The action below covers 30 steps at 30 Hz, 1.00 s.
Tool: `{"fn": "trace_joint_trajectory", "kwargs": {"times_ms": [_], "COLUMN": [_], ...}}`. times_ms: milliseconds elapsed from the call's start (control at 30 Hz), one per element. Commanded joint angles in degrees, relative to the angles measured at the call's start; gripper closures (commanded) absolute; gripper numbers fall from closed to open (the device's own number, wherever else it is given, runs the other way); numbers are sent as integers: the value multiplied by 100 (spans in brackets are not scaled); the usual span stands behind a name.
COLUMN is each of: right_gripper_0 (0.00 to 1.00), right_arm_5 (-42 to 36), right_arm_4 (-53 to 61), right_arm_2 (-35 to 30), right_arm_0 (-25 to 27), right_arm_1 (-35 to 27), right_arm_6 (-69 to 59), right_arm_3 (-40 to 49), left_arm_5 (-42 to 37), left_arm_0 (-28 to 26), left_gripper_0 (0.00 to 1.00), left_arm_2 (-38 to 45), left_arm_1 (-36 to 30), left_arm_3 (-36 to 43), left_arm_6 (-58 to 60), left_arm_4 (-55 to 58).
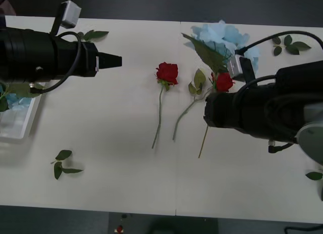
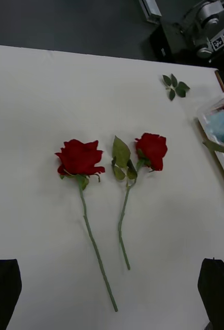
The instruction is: Put the red flowers into the right box and the blue flowers into the left box
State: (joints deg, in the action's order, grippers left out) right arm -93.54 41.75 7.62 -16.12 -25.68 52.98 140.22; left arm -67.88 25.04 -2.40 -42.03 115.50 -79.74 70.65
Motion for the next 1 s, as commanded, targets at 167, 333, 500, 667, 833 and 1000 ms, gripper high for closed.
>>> {"fn": "trace_joint_trajectory", "kwargs": {"times_ms": [167,333,500,667,833,1000], "right_gripper_0": [100,100,100,100,100,100], "right_arm_5": [521,917,1268,1497,1717,1787], "right_arm_4": [1520,2610,3550,3990,4447,4561], "right_arm_2": [-770,-1131,-1307,-1307,-1307,-1307], "right_arm_0": [-295,-515,-814,-1051,-1315,-1324], "right_arm_1": [415,521,573,573,573,573], "right_arm_6": [2164,2788,3184,3245,3351,3368], "right_arm_3": [-347,-856,-1384,-1683,-1964,-1990], "left_arm_5": [-973,-903,-859,-700,-252,-173], "left_arm_0": [71,98,133,168,168,177], "left_gripper_0": [0,0,0,0,0,0], "left_arm_2": [592,592,477,275,29,-6], "left_arm_1": [-59,64,301,371,494,723], "left_arm_3": [632,728,886,1045,1370,1651], "left_arm_6": [-147,-86,46,477,934,1312], "left_arm_4": [660,1073,1214,1196,1073,731]}}
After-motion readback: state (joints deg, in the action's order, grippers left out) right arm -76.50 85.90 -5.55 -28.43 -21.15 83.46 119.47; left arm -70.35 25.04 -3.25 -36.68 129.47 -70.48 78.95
